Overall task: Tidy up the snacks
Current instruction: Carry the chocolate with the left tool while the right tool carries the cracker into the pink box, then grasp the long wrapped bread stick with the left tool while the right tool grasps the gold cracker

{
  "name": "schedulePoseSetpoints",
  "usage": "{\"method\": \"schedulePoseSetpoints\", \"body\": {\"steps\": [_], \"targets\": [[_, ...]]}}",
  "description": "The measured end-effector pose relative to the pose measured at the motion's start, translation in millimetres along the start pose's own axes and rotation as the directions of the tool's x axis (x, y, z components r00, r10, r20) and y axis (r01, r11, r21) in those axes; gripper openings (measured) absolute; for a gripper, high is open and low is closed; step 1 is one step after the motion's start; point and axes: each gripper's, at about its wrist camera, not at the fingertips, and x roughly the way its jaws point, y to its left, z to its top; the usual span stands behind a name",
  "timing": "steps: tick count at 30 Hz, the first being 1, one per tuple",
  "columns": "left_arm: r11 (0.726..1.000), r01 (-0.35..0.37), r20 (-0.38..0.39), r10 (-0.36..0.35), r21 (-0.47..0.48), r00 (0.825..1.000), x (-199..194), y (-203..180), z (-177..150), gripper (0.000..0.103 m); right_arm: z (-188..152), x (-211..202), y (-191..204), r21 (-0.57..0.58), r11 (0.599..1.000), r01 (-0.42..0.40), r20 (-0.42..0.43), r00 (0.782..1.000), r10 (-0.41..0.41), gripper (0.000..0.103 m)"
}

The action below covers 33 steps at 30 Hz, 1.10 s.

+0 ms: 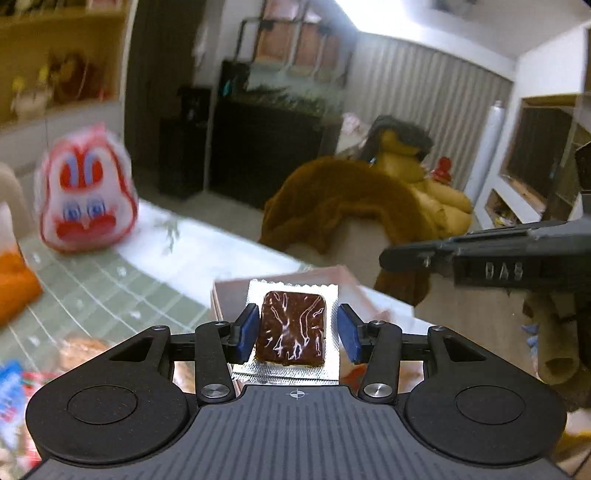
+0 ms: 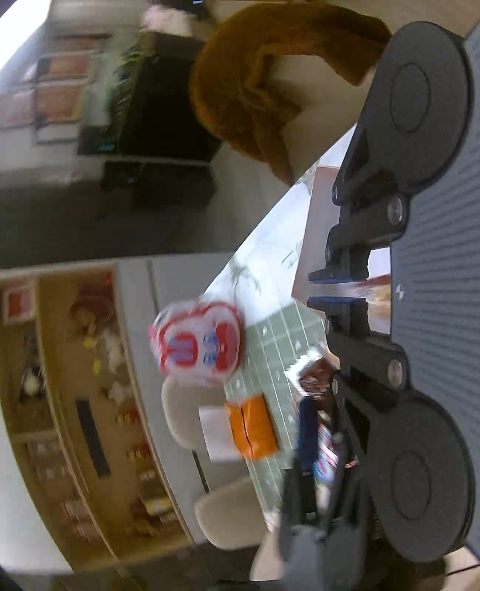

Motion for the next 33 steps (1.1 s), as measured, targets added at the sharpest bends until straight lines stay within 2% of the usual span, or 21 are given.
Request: {"method": "schedulePoseSetpoints", "body": {"steps": [3, 4, 6, 8, 10, 12, 15, 16, 18, 19, 21, 25, 30, 33], "targets": [[0.992, 0.054, -0.050, -0.060, -0.112, 0.997, 53.2, 24.2, 1.6, 0.053, 9.4, 48.4, -23.4, 0.097, 0.995, 0.008, -0.034, 0.999, -0.004, 0.007], [0.988, 0.048, -0.088, -0.061, -0.146, 0.994, 72.7, 32.4, 2.2, 0.053, 12.4, 63.8, -30.7, 0.124, 0.992, 0.015, -0.047, 0.999, -0.009, 0.008], [0.984, 0.023, -0.177, -0.054, -0.176, 0.983, 104.8, 41.5, 2.6, 0.053, 13.9, 86.0, -44.3, 0.165, 0.982, 0.094, -0.086, 0.993, -0.081, 0.011], [0.985, 0.015, -0.205, -0.050, -0.170, 0.977, 115.6, 44.7, 1.2, 0.053, 10.1, 90.7, -51.3, 0.172, 0.975, 0.138, -0.103, 0.987, -0.121, 0.020], [0.986, 0.016, -0.178, -0.047, -0.169, 0.983, 112.3, 45.5, 0.9, 0.052, 0.1, 81.4, -52.8, 0.141, 0.980, 0.143, -0.086, 0.987, -0.132, 0.051], [0.983, 0.008, -0.159, -0.038, -0.182, 0.987, 108.9, 50.5, -0.1, 0.052, -10.9, 74.1, -50.8, 0.080, 0.979, 0.189, -0.059, 0.981, -0.185, 0.062], [0.963, 0.053, -0.115, -0.086, -0.264, 0.990, 96.9, 64.0, -4.7, 0.052, -30.6, 67.0, -42.2, -0.016, 0.969, 0.245, -0.039, 0.969, -0.245, 0.062], [0.956, 0.045, -0.094, -0.075, -0.289, 0.993, 82.0, 65.5, -8.1, 0.052, -38.7, 65.9, -38.9, -0.033, 0.968, 0.247, -0.040, 0.968, -0.248, 0.062], [0.953, -0.051, -0.069, 0.031, -0.297, 0.997, 59.6, 74.1, -16.1, 0.052, -55.1, 59.9, -31.0, -0.053, 0.967, 0.250, -0.032, 0.967, -0.252, 0.062], [0.951, -0.109, -0.070, 0.092, -0.289, 0.993, 53.9, 78.5, -21.2, 0.052, -64.1, 56.0, -26.7, -0.058, 0.967, 0.249, -0.024, 0.968, -0.250, 0.063], [0.939, -0.196, -0.098, 0.175, -0.282, 0.980, 47.0, 87.3, -33.5, 0.052, -79.9, 46.1, -18.8, -0.054, 0.970, 0.239, -0.006, 0.971, -0.239, 0.064], [0.927, -0.249, -0.190, 0.200, -0.281, 0.961, 56.8, 95.5, -56.9, 0.052, -111.6, 30.7, -5.1, -0.053, 0.980, 0.190, -0.015, 0.981, -0.191, 0.065], [0.922, -0.260, -0.238, 0.194, -0.288, 0.952, 70.5, 91.5, -73.6, 0.052, -148.1, 25.0, 16.5, -0.062, 0.991, 0.118, -0.080, 0.989, -0.123, 0.065], [0.932, -0.276, -0.236, 0.221, -0.236, 0.946, 76.1, 82.0, -72.8, 0.051, -161.4, 30.6, 26.3, -0.052, 0.996, 0.075, -0.132, 0.988, -0.081, 0.065]]}}
